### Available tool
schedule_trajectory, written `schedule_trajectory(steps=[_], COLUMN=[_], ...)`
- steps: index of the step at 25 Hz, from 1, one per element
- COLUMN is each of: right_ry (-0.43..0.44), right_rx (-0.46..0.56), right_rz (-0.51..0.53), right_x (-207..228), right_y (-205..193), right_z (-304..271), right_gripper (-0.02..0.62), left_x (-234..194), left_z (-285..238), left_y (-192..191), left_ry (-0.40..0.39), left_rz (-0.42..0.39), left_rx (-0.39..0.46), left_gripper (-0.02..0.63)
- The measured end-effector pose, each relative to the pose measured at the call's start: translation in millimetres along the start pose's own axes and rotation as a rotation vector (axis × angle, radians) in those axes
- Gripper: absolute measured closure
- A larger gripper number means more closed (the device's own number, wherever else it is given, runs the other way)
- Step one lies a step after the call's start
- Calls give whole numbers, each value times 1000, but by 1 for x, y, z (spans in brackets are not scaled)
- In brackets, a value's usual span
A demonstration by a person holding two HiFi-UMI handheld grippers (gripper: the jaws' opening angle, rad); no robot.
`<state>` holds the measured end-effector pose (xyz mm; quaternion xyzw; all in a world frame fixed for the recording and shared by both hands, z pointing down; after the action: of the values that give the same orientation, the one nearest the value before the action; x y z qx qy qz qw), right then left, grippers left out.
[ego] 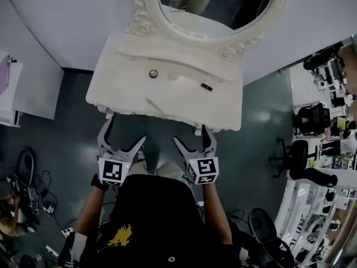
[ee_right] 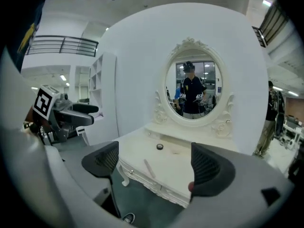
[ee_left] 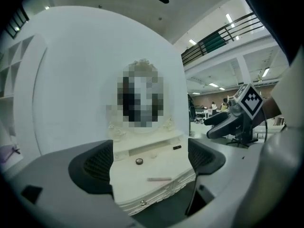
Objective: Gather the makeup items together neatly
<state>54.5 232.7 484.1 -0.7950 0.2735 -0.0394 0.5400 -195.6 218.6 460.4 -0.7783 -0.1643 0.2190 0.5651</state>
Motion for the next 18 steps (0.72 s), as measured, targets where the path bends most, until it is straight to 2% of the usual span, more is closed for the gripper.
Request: schedule_trajectory(steps=[4, 7, 10, 12, 14, 18], right_ry=[51, 116, 221, 285, 332, 439], right_rx=[-59, -105, -192, -248, -298, -366], right_rz=[70, 117, 133, 165, 214, 272], right_x=[-1, -5, -14, -14, -16, -31], right_y=[7, -4, -29, -46, -64, -86], right_z=[-55, -98, -149, -184, -209, -254], right_gripper=[134, 167, 206, 236, 278, 382], left_x=[-9, -18, -33, -38, -40, -49], left_z=[-24, -37, -50, -63, -74, -83], left_y=[-6, -9, -8, -2, 0, 3], left_ry=[-35, -26, 22, 45, 59, 134], left_rz=[41, 69, 89, 80, 65, 118], left_rx=[-28, -39, -63, -46, -30, -61], left_gripper=[114, 114, 115, 115, 115, 115])
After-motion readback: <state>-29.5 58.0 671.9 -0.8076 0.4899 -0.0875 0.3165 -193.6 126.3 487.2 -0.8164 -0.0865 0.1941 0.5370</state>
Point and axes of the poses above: the fingertips, and each gripper's own axes: z backward along the fingers, x to its right, y out of its top, the point moved 6 cm from there along z, backward along the fingers, and after that the axes turned 14 degrees about z, right-handed, at the moved point
